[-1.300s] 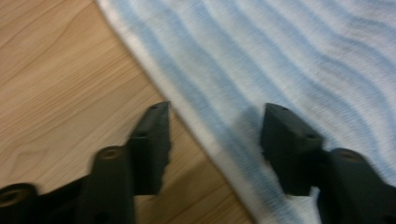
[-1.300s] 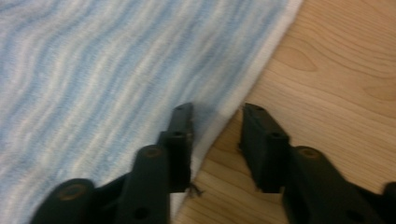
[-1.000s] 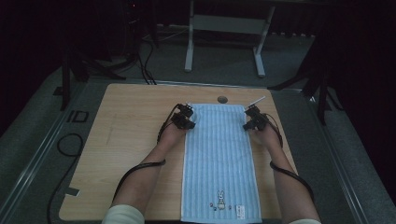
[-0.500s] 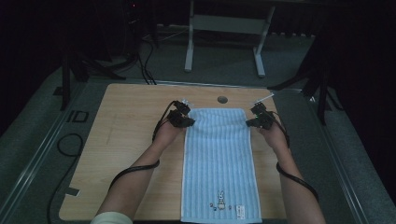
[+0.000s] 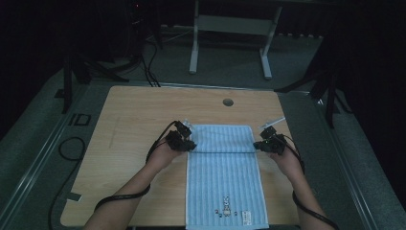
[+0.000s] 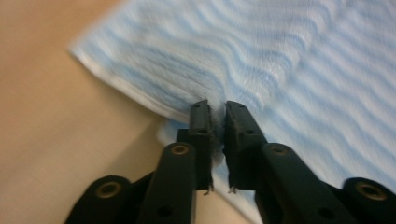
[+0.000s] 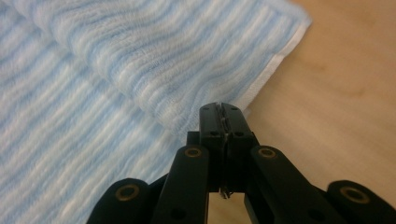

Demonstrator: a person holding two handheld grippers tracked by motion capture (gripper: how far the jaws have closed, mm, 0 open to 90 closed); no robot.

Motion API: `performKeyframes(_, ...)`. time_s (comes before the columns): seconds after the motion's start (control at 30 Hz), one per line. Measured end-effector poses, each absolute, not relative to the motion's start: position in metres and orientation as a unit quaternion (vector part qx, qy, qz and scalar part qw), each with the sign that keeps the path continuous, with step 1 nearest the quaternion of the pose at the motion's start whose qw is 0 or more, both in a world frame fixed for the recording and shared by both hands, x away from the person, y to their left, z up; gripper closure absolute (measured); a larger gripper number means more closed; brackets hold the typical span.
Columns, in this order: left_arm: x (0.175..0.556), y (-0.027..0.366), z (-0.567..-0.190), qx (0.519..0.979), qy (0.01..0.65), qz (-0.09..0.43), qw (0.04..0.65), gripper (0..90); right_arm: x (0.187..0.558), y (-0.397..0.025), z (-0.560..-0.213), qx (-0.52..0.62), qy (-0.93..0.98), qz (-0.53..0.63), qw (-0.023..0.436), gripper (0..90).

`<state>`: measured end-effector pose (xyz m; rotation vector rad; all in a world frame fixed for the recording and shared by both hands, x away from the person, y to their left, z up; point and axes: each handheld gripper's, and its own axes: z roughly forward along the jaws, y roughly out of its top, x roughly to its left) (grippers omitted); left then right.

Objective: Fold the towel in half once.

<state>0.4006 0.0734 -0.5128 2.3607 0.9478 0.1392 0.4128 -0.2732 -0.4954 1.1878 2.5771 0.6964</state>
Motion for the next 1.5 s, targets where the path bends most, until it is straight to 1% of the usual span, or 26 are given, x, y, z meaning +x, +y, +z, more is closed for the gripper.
performKeyframes(0.03,0.398,0.075,-0.517,0.889,0.357,0.044,0.283,72.7,0.411,-0.274,-0.498,0.406,0.877,0.235,0.105,88.2)
performKeyframes(0.07,0.395,0.077,-0.520,0.893,0.355,0.038,0.276,65.0,0.408,-0.275,-0.502,0.405,0.879,0.232,0.097,87.0)
performKeyframes(0.13,0.391,0.082,-0.520,0.890,0.357,0.046,0.281,62.1,0.405,-0.277,-0.505,0.408,0.879,0.228,0.096,81.6)
performKeyframes(0.23,0.389,0.084,-0.509,0.880,0.362,0.063,0.300,62.7,0.405,-0.279,-0.497,0.410,0.874,0.239,0.103,80.6)
performKeyframes(0.3,0.389,0.082,-0.501,0.876,0.360,0.066,0.314,64.3,0.406,-0.278,-0.488,0.408,0.871,0.252,0.107,80.5)
performKeyframes(0.4,0.391,0.072,-0.498,0.881,0.348,0.067,0.314,64.4,0.410,-0.270,-0.482,0.399,0.873,0.255,0.112,80.6)
performKeyframes(0.57,0.400,0.057,-0.511,0.887,0.349,0.057,0.298,69.9,0.419,-0.256,-0.497,0.394,0.885,0.226,0.102,80.6)
performKeyframes(0.7,0.407,0.054,-0.527,0.894,0.355,0.050,0.270,70.9,0.424,-0.251,-0.518,0.400,0.890,0.202,0.083,80.6)
performKeyframes(0.77,0.409,0.059,-0.531,0.892,0.358,0.044,0.272,70.9,0.424,-0.250,-0.523,0.400,0.889,0.205,0.081,80.5)
performKeyframes(0.9,0.413,0.069,-0.530,0.889,0.367,0.047,0.268,70.9,0.426,-0.246,-0.524,0.402,0.887,0.213,0.073,80.4)
performKeyframes(1.07,0.413,0.084,-0.530,0.888,0.372,0.050,0.264,70.9,0.427,-0.229,-0.524,0.389,0.893,0.212,0.081,80.4)
performKeyframes(1.4,0.409,0.109,-0.531,0.885,0.383,0.052,0.260,70.9,0.431,-0.200,-0.524,0.374,0.900,0.209,0.080,80.3)
performKeyframes(1.5,0.409,0.111,-0.528,0.886,0.382,0.047,0.258,70.8,0.432,-0.197,-0.522,0.371,0.901,0.211,0.072,77.6)
